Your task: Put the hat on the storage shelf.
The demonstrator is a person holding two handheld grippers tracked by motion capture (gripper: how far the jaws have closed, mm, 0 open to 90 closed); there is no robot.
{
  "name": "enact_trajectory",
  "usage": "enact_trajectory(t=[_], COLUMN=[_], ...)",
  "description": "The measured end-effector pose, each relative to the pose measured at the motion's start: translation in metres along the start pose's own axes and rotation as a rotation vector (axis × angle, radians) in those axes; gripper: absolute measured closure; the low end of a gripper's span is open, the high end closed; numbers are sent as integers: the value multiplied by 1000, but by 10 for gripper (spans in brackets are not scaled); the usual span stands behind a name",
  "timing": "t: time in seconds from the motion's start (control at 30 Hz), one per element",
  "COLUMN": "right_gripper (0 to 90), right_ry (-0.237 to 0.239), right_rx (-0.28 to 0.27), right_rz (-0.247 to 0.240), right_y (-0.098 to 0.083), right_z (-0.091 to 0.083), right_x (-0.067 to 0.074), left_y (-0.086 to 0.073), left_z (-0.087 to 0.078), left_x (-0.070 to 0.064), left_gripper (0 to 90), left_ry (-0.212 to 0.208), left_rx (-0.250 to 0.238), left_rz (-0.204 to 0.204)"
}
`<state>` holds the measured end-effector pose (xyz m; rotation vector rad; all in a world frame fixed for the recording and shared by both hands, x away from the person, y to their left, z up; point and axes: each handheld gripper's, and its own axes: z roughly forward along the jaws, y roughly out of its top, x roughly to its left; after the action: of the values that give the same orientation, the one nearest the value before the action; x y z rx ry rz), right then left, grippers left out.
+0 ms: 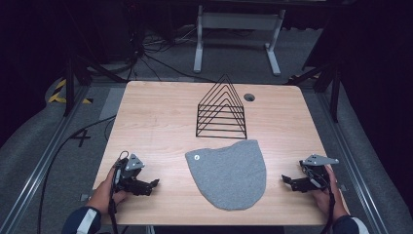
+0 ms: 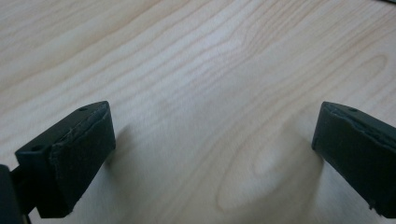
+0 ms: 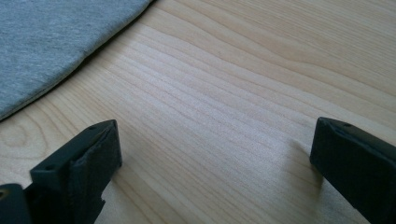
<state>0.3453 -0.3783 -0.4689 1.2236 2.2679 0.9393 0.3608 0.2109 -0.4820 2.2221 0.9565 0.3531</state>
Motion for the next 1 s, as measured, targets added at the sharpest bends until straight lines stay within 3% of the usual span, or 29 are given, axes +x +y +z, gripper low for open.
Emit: enact_trajectory(t=[0.17, 0.2, 0.27, 0.3, 0.37, 0.4, 0.43, 0.47, 0.5, 0.53, 0.57, 0.63, 0.7, 0.73, 0.8, 0.83, 0.93, 1.0], right_gripper=[30, 30, 25, 25, 26, 26, 26, 26, 26, 35, 72, 302, 315, 409, 480, 545, 652, 710], right_ry=[25, 25, -7, 4, 5, 7, 9, 12, 16, 18, 16, 9, 29, 30, 53, 71, 105, 138], right_rx=[-12, -13, 6, 5, 5, 4, 5, 6, 11, 25, 29, 8, -13, -20, -48, -63, -56, -50], right_rz=[32, 33, -6, -11, -12, -8, -13, -19, -24, -28, -21, -10, 3, 0, -25, -44, -130, -177], right_y=[-1, -1, 0, 0, -1, -1, -1, -1, 0, 1, 2, 4, 8, 11, 18, 24, 36, 45], right_z=[-1, -2, 0, 0, -1, -1, -2, -2, -1, -2, -2, -5, -6, -7, -9, -9, -2, 7], right_x=[-4, -4, 0, 1, 2, 2, 3, 3, 3, 3, 3, 2, 1, 3, 12, 20, 46, 70], left_y=[10, 11, 15, 17, 23, 25, 28, 32, 36, 39, 43, 54, 64, 71, 81, 84, 96, 102], left_z=[5, 6, 9, 10, 11, 11, 12, 14, 15, 14, 14, 11, 12, 14, 21, 24, 39, 46], left_x=[5, 6, 7, 8, 9, 10, 11, 13, 11, 9, 7, 1, -6, -10, -17, -20, -33, -41], left_gripper=[0, 6, 11, 22, 153, 153, 228, 203, 154, 227, 263, 265, 306, 335, 398, 465, 535, 556], left_ry=[-51, -76, -110, -133, -142, -137, -163, -205, -199, -186, -190, -197, -203, -213, -249, -248, -280, -277], left_rx=[37, 29, 27, 23, 34, 15, 23, 14, -7, -16, -27, -72, -103, -113, -119, -117, -85, -71], left_rz=[60, 90, 136, 161, 164, 169, 175, 159, 150, 164, 171, 183, 205, 222, 237, 247, 311, 344])
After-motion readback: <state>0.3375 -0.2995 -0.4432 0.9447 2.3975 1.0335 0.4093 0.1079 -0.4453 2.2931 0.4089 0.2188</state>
